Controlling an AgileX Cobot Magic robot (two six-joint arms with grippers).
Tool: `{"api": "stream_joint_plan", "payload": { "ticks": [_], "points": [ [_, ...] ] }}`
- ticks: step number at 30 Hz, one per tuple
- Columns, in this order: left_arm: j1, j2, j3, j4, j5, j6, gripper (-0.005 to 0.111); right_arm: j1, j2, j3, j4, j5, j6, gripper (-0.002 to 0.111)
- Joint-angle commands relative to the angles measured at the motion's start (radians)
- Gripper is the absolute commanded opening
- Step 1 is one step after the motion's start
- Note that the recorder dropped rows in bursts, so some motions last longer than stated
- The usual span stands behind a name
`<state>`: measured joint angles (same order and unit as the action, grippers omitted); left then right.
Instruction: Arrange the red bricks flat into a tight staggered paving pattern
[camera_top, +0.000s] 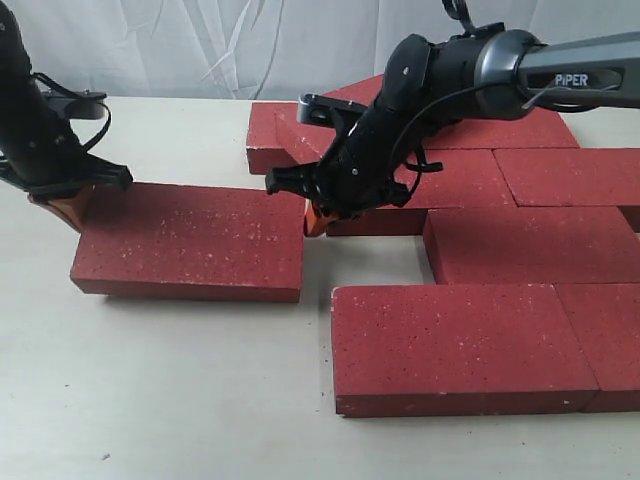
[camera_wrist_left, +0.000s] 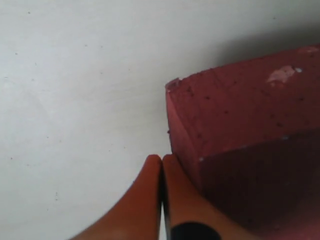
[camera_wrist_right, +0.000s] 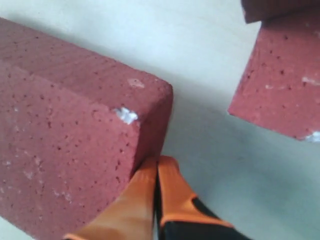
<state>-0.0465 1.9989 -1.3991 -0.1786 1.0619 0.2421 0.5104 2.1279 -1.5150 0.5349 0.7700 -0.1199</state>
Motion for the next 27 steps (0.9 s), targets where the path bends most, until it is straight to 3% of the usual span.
{"api": "stream_joint_plan", "payload": {
  "ticks": [1,12,27],
  "points": [
    [-0.004,-0.009,0.048,-0.046,-0.067,-0.003,0.0,0.008,0.021,-0.007,0.039,-0.018,0.0,-0.001],
    [-0.004,-0.009,0.058,0.179,-0.113,-0.116,0.0,-0.001,0.015,-0.007,-0.127,0.042,0.058,-0.001],
    [-0.004,0.014,0.058,0.093,-0.131,-0.066,0.0,-0.073,-0.134,-0.007,-0.299,0.049,0.23,-0.001]
  ]
}}
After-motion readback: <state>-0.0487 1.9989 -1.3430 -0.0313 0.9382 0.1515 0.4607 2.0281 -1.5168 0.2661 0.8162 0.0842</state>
